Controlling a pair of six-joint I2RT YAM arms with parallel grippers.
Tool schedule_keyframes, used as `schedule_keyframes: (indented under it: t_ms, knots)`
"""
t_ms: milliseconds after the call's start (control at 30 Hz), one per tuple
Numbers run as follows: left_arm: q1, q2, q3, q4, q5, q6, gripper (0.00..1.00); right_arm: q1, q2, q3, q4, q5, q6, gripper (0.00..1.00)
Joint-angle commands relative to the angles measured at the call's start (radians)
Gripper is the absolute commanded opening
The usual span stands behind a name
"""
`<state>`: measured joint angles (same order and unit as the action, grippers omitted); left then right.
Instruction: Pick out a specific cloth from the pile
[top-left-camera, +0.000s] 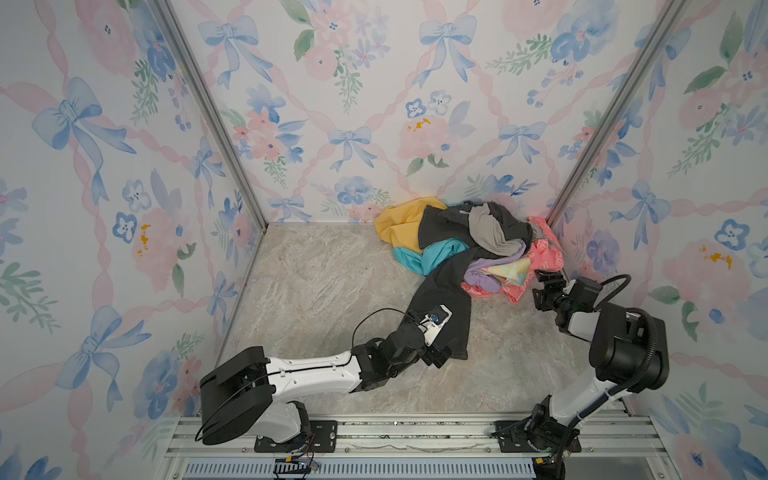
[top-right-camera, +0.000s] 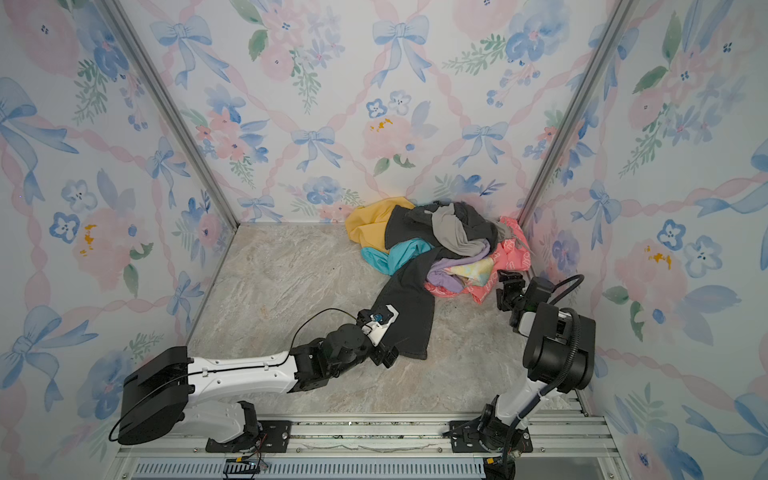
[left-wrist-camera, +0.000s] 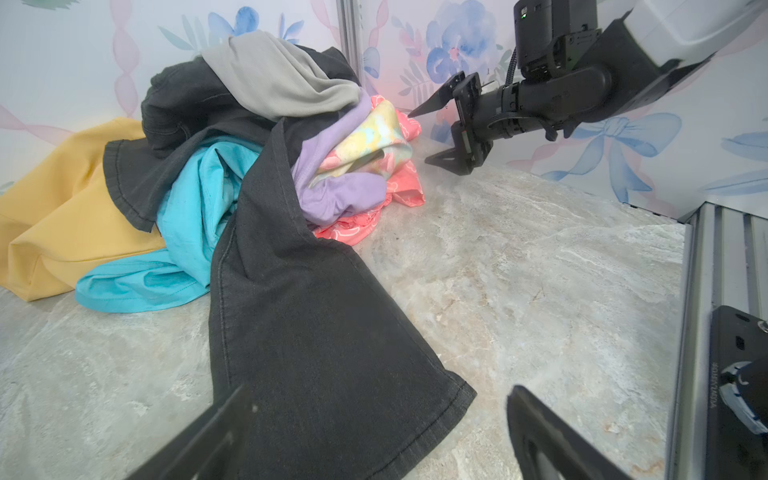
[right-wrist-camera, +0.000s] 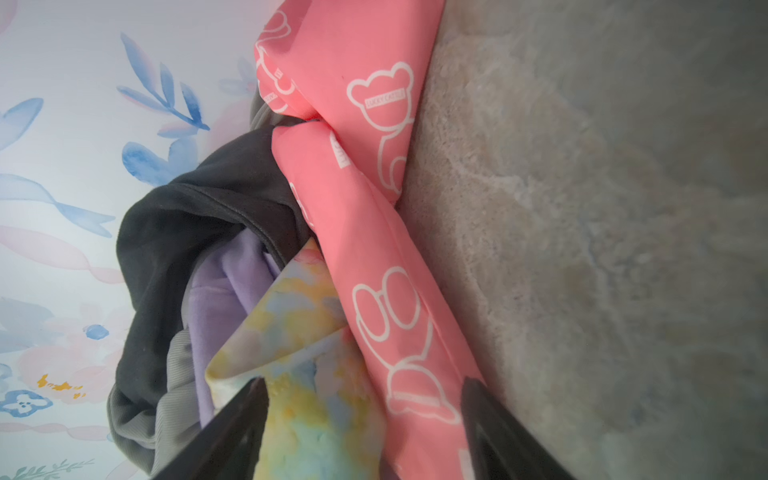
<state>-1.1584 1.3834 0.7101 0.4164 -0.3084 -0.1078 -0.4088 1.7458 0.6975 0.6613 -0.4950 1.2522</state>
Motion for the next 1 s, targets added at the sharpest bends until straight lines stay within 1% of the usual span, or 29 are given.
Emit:
schedule_keyframes:
  t_ms: [0,233,467,767,967]
  knots:
    - [-0.009,-0.001,0.019,-0.005,-0.014,0.014,0.97,0.013,0.045,0.053,-0.009,0.026,-0.025,0.76]
    - [-0.009,-0.01,0.02,-0.007,-0.022,0.018,0.98,0.02,0.096,0.124,-0.091,0.054,-0.09,0.76]
    - [-0.008,-0.03,0.017,-0.005,-0.021,0.022,0.98,0.042,0.133,0.216,-0.217,0.094,-0.186,0.76]
    - [-0.006,-0.087,-0.013,0.037,0.072,0.018,0.98,0.046,0.194,0.27,-0.198,0.102,-0.204,0.73]
    - [-0.007,-0.09,-0.015,0.039,0.074,0.017,0.98,0.06,0.23,0.316,-0.228,0.127,-0.229,0.72]
